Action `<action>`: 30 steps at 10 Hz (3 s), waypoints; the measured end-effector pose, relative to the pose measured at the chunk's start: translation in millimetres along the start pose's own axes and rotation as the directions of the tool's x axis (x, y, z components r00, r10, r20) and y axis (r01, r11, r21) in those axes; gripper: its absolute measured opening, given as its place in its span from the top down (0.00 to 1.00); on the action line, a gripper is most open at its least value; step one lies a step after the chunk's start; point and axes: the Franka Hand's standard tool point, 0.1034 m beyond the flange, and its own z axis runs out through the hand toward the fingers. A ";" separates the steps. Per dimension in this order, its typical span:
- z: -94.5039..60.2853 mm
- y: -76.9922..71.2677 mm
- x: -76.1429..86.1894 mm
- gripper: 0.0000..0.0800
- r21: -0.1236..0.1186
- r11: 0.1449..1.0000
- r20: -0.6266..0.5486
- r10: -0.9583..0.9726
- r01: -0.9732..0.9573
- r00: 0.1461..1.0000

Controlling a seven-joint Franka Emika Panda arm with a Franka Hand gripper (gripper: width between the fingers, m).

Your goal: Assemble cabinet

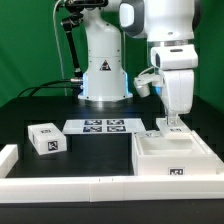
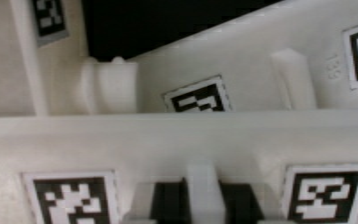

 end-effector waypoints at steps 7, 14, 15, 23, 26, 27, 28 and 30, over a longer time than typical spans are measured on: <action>-1.2 64.0 0.5 0.91 0.000 1.000 -0.004 0.015 -0.015 1.000; -0.8 107.3 2.3 0.91 -0.031 0.999 -0.022 0.006 -0.007 1.000; 0.1 107.7 2.2 0.91 -0.018 1.000 -0.017 0.003 -0.003 1.000; -5.2 110.0 -0.2 0.60 0.009 1.000 -0.002 -0.013 0.013 1.000; -17.9 86.2 1.8 0.18 -0.017 0.999 0.002 0.037 -0.037 0.999; -25.5 71.8 4.3 0.03 -0.028 0.997 0.005 0.068 -0.068 0.998; -29.4 59.8 6.9 0.01 -0.027 0.997 0.012 0.067 -0.066 0.998; -35.0 35.5 6.4 0.00 -0.025 0.998 0.024 0.050 -0.049 0.998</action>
Offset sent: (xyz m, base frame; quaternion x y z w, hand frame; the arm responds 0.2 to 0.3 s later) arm 0.0452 0.0026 0.0011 0.0236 -0.0023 0.0029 0.9997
